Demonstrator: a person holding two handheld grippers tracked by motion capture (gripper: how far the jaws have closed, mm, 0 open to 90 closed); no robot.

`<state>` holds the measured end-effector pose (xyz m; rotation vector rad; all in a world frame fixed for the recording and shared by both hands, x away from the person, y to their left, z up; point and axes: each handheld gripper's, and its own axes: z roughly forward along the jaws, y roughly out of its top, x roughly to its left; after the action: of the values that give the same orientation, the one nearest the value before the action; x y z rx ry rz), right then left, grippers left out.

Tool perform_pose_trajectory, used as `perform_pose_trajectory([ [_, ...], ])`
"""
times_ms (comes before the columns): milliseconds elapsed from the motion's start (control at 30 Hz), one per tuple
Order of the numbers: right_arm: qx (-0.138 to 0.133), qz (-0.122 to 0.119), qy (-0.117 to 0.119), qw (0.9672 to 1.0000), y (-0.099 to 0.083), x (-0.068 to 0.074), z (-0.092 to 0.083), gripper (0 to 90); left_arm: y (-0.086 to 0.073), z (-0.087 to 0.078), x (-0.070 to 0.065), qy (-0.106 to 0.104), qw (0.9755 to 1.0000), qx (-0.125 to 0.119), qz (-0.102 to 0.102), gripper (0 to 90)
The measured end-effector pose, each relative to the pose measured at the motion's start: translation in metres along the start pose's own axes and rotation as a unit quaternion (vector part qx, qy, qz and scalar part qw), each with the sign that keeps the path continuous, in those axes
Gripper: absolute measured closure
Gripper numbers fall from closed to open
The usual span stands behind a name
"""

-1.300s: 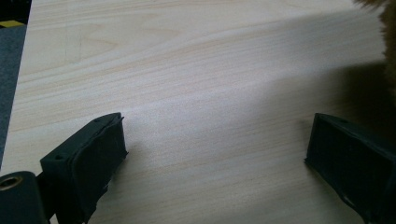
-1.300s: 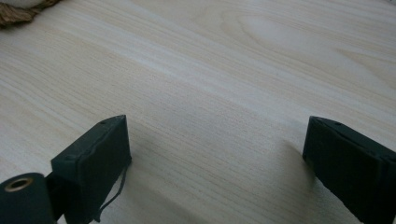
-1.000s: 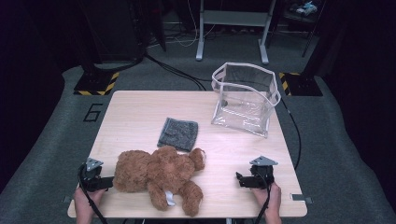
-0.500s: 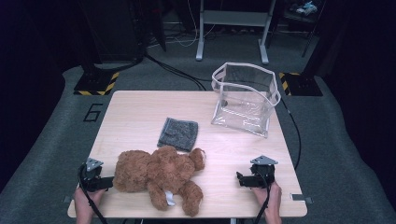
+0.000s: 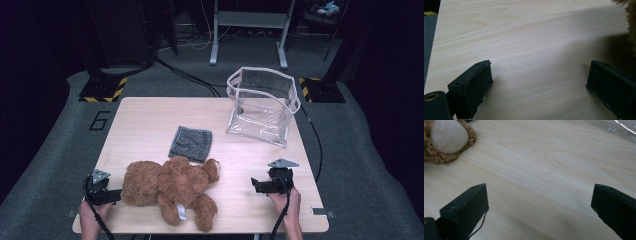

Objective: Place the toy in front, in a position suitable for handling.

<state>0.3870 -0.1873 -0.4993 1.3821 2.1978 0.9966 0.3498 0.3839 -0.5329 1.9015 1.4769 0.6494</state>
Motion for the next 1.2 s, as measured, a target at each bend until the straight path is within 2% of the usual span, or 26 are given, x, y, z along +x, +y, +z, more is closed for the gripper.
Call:
perform_pose_trajectory([
  [133,0.01,-0.011,0.013,0.9998,0.018,0.003,0.003,0.0,0.0,0.0,0.0,0.0,1.0,0.0,0.0,5.6],
  [267,0.013,-0.018,0.02,0.9996,0.027,0.005,0.005,0.2,0.0,0.0,0.0,0.0,1.0,0.0,0.0,5.8],
  [300,0.015,-0.023,0.03,0.9992,0.035,0.008,0.008,0.5,0.0,0.0,0.0,0.0,1.0,-0.001,0.0,5.8],
  [367,0.018,-0.028,0.031,0.999,0.038,0.009,0.009,0.5,0.0,0.0,0.0,-0.001,1.0,-0.001,0.001,6.0],
  [433,0.021,-0.039,0.041,0.9982,0.051,0.014,0.012,0.7,0.0,0.0,0.0,0.0,1.0,-0.001,0.001,6.1],
  [600,0.026,-0.046,0.055,0.997,0.069,0.022,0.019,0.8,0.0,-0.001,0.001,-0.001,1.0,0.003,0.007,6.1],
  [633,0.026,-0.055,0.058,0.9965,0.073,0.023,0.02,0.9,0.0,-0.001,0.001,-0.001,1.0,0.003,0.007,6.1],
  [667,0.03,-0.051,0.063,0.9963,0.077,0.025,0.022,1.0,0.0,-0.001,0.0,-0.001,1.0,0.003,0.006,6.1],
  [767,0.032,-0.063,0.069,0.9951,0.087,0.029,0.025,1.1,0.0,-0.001,0.001,-0.001,1.0,0.003,0.006,6.1],
  [900,0.037,-0.069,0.076,0.9941,0.097,0.033,0.03,1.1,0.0,-0.001,0.001,-0.001,1.0,0.003,0.006,6.1],
  [933,0.04,-0.076,0.081,0.993,0.103,0.036,0.034,1.1,0.0,-0.001,0.001,-0.001,1.0,0.003,0.007,6.1],
  [1067,0.045,-0.083,0.09,0.9915,0.11,0.04,0.041,0.7,0.0,-0.001,0.001,-0.001,1.0,0.003,0.007,6.1],
  [1133,0.056,-0.091,0.099,0.9893,0.119,0.046,0.05,0.1,0.0,-0.001,0.001,-0.001,1.0,0.004,0.006,6.1],
  [1200,0.058,-0.091,0.101,0.989,0.121,0.048,0.052,0.0,0.0,-0.001,0.001,-0.001,1.0,0.003,0.006,6.1],
])
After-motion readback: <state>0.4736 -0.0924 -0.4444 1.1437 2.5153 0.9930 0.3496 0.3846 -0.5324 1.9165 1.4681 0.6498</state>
